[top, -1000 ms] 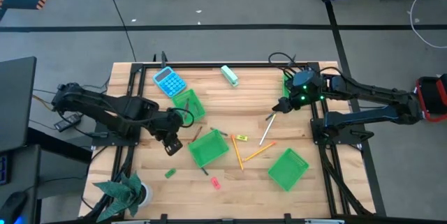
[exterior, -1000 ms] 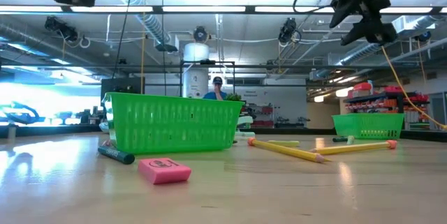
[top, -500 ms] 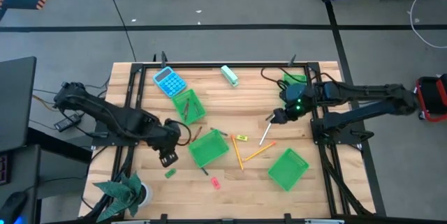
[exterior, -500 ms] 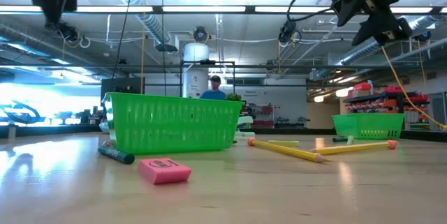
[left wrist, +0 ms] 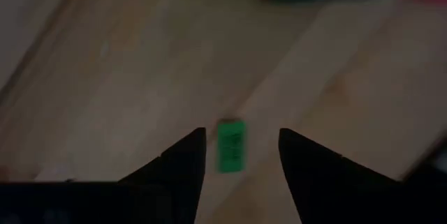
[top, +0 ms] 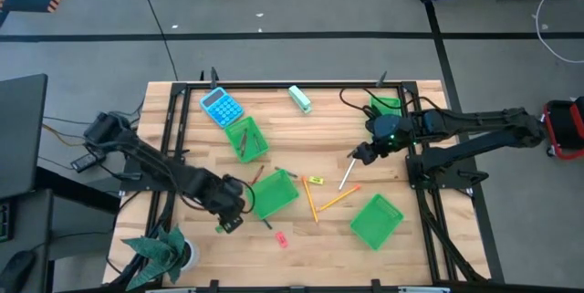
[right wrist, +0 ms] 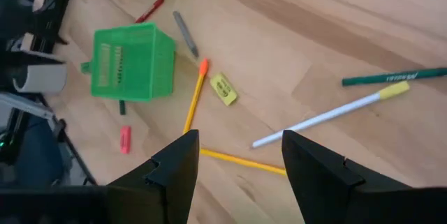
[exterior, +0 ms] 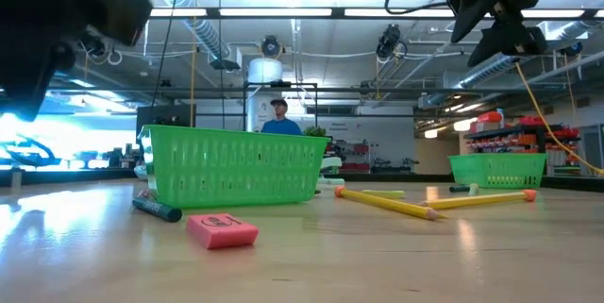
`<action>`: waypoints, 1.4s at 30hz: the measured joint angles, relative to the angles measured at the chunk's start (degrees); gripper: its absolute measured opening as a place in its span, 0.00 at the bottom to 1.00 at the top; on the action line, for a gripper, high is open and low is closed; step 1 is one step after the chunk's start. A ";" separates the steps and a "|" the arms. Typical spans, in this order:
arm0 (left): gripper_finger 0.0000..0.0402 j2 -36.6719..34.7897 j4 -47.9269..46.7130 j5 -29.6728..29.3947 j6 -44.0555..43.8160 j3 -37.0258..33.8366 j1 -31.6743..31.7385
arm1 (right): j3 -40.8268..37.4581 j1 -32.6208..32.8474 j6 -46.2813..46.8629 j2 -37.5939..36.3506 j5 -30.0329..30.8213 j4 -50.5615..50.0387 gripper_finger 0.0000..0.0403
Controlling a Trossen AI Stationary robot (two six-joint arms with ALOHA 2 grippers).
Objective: Sort crayons/erasers/pens/pencils in bins
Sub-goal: Put the green eraser into the bottom left green bin
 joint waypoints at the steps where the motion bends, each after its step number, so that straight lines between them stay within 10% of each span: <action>1: 0.46 1.51 0.19 0.23 -0.07 0.01 -0.37 | 0.00 0.15 -0.06 0.00 -0.53 0.03 0.52; 42: 0.46 15.66 5.08 3.75 -13.09 0.39 -7.22 | 0.00 0.27 -12.05 -0.02 -3.29 -0.14 0.52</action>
